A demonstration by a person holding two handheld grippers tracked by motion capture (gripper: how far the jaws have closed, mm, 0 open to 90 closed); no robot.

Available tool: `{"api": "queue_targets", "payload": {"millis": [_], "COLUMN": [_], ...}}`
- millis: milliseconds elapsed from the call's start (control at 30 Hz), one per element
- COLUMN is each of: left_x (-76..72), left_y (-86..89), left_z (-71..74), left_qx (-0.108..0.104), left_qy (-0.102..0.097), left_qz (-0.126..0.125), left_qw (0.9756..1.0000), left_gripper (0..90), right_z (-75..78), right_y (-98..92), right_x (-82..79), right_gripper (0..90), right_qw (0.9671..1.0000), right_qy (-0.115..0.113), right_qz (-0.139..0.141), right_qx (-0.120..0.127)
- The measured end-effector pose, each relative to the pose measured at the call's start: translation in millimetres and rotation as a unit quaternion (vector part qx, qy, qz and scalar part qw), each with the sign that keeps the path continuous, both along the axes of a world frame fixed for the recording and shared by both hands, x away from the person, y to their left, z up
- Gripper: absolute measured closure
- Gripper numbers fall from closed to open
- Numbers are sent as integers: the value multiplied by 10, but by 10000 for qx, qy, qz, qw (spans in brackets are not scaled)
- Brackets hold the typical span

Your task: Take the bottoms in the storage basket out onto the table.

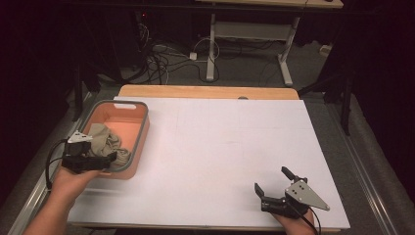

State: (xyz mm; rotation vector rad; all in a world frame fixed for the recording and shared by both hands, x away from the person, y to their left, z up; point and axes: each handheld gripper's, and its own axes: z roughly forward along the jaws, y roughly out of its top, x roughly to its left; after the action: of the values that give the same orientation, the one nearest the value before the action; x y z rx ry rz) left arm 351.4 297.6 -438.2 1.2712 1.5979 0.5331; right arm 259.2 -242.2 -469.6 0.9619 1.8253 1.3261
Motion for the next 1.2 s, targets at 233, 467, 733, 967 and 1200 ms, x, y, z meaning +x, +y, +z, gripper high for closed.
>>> {"api": "queue_targets", "payload": {"millis": [233,467,733,967,1200], "left_x": [63,175,275,388,566], "left_y": [12,37,99,176,241], "left_z": [18,55,159,266,106], "left_qx": [-65,-194,-135,81,275], "left_qy": [327,722,1011,1197,2035], "left_qz": [-66,-170,-298,-60,142], "left_qw": [9994,9971,9943,9928,9786], "left_gripper": [0,0,7,153,302], "right_z": [-6,-9,-13,-18,-16], "right_y": [2,11,35,40,59], "right_x": [-7,-8,-15,-14,-22], "right_gripper": [5,5,5,5,6], "right_qw": [10000,10000,10000,10000,10000], "right_qy": [17,32,53,75,77], "right_qz": [-5,-13,29,30,43], "right_qx": [29,36,12,9,-27]}}
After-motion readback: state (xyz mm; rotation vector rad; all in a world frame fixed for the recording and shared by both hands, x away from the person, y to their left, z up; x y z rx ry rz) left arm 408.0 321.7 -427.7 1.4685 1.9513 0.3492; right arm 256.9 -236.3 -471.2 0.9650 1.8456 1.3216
